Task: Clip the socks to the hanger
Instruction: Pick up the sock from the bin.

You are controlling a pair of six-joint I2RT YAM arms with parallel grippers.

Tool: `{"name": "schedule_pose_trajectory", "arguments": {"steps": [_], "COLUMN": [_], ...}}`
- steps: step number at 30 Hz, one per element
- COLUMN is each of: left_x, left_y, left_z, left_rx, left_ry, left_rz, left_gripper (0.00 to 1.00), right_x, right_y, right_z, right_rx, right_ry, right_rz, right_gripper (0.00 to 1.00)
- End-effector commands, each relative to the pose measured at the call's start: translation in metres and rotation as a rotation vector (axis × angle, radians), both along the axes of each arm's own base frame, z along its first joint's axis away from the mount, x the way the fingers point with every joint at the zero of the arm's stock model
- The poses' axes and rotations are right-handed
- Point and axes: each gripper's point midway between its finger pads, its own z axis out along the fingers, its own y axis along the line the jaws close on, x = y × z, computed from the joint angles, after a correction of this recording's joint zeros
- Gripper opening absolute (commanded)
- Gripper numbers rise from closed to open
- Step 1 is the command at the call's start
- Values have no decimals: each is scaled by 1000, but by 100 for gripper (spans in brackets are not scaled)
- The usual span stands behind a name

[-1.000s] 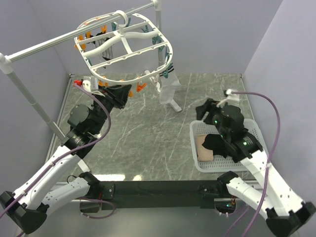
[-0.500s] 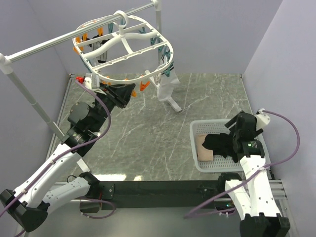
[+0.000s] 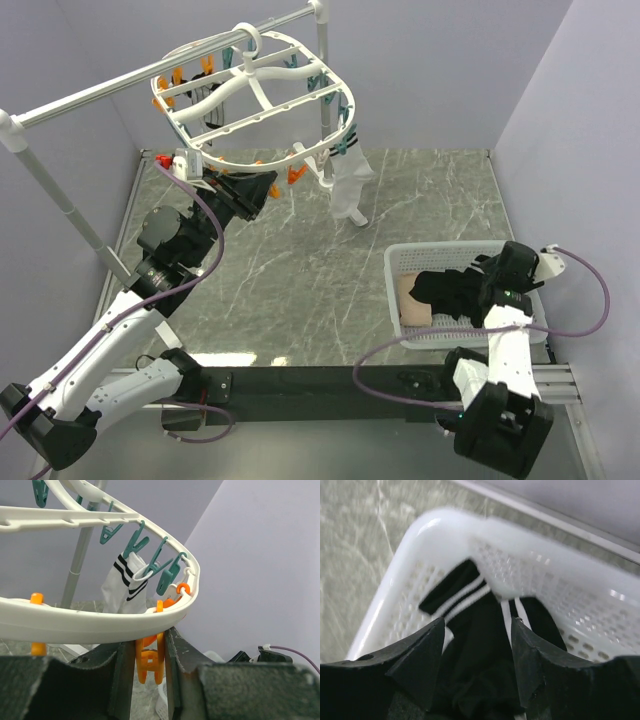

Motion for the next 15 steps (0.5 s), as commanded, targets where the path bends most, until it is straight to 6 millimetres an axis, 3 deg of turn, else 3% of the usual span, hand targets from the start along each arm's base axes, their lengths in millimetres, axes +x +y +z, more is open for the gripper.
{"name": "schedule_pose_trajectory", "arguments": {"steps": [1, 7, 15], "left_x": [-10, -9, -11], "left_y": [1, 2, 9], "left_z": [18, 18, 19], "left_rx": [-33, -23, -20], "left_ry": [-44, -45, -57], "left_rz": [-26, -13, 12], "left_gripper": [20, 20, 20], "right_x": [29, 39, 48], "right_y": [-17, -39, -48], "right_z": [24, 19, 8], "right_rx": [33, 105, 155], "right_ry": [-174, -254, -264], "right_rz": [-15, -69, -67], "right_gripper": [62, 60, 51]}}
